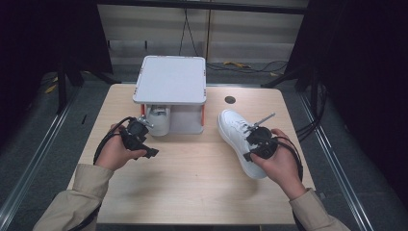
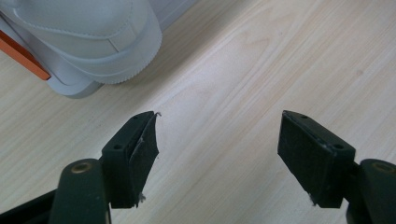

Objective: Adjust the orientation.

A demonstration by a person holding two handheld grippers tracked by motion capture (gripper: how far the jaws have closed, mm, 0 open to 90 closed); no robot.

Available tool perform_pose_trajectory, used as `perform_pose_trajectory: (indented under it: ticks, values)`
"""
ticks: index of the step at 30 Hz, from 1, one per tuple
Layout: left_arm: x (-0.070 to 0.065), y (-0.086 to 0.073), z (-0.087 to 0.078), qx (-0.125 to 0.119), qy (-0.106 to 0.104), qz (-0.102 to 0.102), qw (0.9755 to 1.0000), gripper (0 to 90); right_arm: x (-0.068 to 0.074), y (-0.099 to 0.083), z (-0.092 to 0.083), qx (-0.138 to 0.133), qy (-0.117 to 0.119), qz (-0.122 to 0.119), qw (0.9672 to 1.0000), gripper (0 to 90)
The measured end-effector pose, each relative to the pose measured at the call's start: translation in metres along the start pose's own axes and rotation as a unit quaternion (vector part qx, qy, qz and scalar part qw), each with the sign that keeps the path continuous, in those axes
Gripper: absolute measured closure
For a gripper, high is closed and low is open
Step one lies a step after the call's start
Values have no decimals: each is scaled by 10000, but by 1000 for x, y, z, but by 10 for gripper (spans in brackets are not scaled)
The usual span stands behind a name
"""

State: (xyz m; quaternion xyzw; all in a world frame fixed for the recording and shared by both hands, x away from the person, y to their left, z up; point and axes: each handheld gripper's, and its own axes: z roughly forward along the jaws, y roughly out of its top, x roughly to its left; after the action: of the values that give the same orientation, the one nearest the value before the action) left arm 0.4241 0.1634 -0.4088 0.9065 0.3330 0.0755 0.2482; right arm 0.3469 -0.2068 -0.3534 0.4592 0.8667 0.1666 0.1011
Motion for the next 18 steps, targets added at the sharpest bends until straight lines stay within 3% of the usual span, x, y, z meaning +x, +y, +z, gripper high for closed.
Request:
perform_pose_trajectory:
  ticks: [18]
  values:
    - [5,9,-11,1,83,-43,10000,281,52,21,4,38,250,-671,9974,822]
